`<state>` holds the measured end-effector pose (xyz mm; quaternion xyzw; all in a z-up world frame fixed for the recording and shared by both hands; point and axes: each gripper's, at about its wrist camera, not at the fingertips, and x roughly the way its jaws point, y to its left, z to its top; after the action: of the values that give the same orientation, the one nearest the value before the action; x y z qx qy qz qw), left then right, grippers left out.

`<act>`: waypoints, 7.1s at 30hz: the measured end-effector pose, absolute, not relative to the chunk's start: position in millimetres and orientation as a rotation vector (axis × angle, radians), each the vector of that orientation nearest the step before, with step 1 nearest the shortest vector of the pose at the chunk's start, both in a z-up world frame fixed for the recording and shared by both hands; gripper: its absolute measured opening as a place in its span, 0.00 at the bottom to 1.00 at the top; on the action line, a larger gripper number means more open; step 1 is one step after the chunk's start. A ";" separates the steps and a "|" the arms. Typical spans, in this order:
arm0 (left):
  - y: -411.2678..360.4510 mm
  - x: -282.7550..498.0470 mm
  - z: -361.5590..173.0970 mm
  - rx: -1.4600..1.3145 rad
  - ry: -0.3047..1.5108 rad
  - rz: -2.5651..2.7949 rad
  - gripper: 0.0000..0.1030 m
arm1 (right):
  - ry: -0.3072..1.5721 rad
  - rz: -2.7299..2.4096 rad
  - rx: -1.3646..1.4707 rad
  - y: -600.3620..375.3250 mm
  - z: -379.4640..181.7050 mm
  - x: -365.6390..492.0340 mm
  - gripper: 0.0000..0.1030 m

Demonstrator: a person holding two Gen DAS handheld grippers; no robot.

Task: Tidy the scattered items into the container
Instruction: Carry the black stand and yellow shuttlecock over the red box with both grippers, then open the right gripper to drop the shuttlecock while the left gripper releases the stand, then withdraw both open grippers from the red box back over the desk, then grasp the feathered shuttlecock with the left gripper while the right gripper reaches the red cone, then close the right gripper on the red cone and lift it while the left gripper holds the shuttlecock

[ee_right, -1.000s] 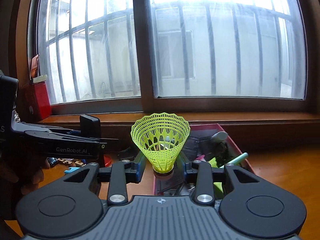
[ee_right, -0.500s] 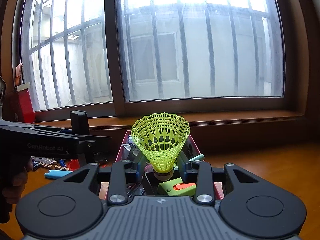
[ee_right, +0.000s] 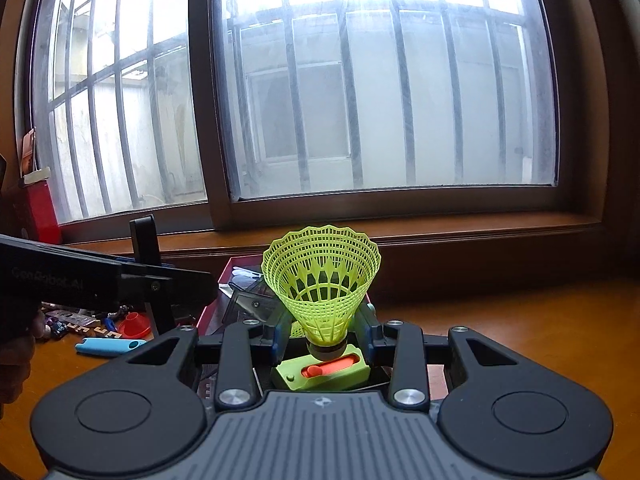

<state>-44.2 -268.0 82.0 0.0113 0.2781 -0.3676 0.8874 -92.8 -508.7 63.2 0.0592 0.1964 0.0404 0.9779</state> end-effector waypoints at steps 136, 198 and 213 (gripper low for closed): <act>63.8 -5.0 3.7 0.087 0.681 0.071 1.00 | 0.606 0.373 -0.094 -203.1 35.5 -33.1 0.91; 98.4 40.8 -4.4 -0.015 0.667 -0.103 0.66 | 0.609 0.351 -0.034 -169.4 -5.8 107.7 0.08; 98.7 34.3 -7.2 -0.047 0.667 -0.110 0.66 | 0.683 0.339 -0.149 -154.3 -20.2 110.0 0.74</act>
<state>34.3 98.7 -7.2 -0.0232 0.3273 -0.0540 0.9431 110.0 -154.3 -20.2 -0.0727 0.3331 0.1653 0.9254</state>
